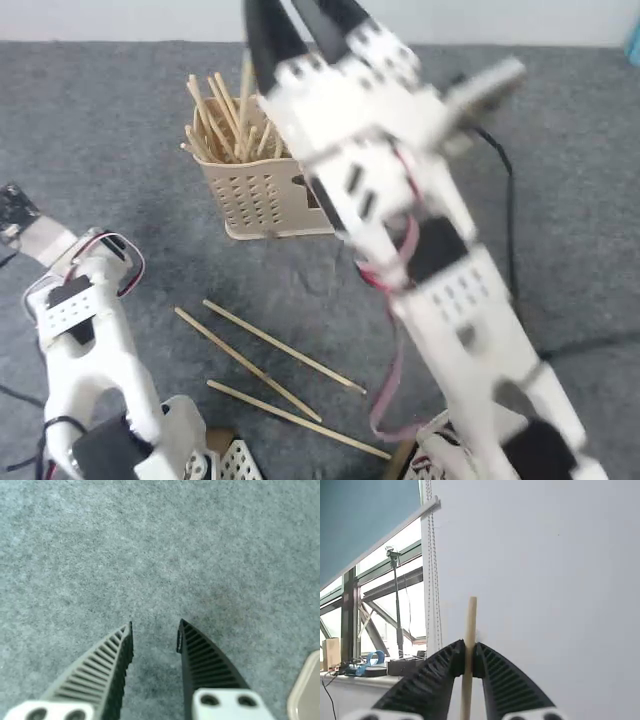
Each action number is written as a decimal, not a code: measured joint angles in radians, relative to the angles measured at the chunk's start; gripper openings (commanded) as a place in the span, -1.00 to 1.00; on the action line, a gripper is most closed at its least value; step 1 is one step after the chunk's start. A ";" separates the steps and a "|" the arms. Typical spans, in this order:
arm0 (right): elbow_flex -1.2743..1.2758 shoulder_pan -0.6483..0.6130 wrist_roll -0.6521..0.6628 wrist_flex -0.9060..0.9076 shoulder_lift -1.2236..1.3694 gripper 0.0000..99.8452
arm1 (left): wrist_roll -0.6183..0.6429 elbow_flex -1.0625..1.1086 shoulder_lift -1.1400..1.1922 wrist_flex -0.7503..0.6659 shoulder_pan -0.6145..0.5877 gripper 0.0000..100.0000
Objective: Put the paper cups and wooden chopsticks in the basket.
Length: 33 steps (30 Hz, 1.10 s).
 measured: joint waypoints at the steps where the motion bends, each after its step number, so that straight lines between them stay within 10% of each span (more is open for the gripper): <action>1: -0.049 0.002 0.003 0.000 0.061 -0.99 | 0.000 0.000 0.000 0.000 0.000 -0.73; 11: -0.193 0.068 0.006 -0.009 0.462 -0.97 | 0.000 0.000 0.000 0.000 0.000 -0.73; 21: -0.201 0.049 0.006 0.316 0.476 -0.52 | 0.000 0.000 0.000 0.000 0.000 -0.73; 33: -0.238 0.044 0.006 0.862 -0.031 -0.70 | 0.000 0.000 0.000 0.000 0.000 -0.73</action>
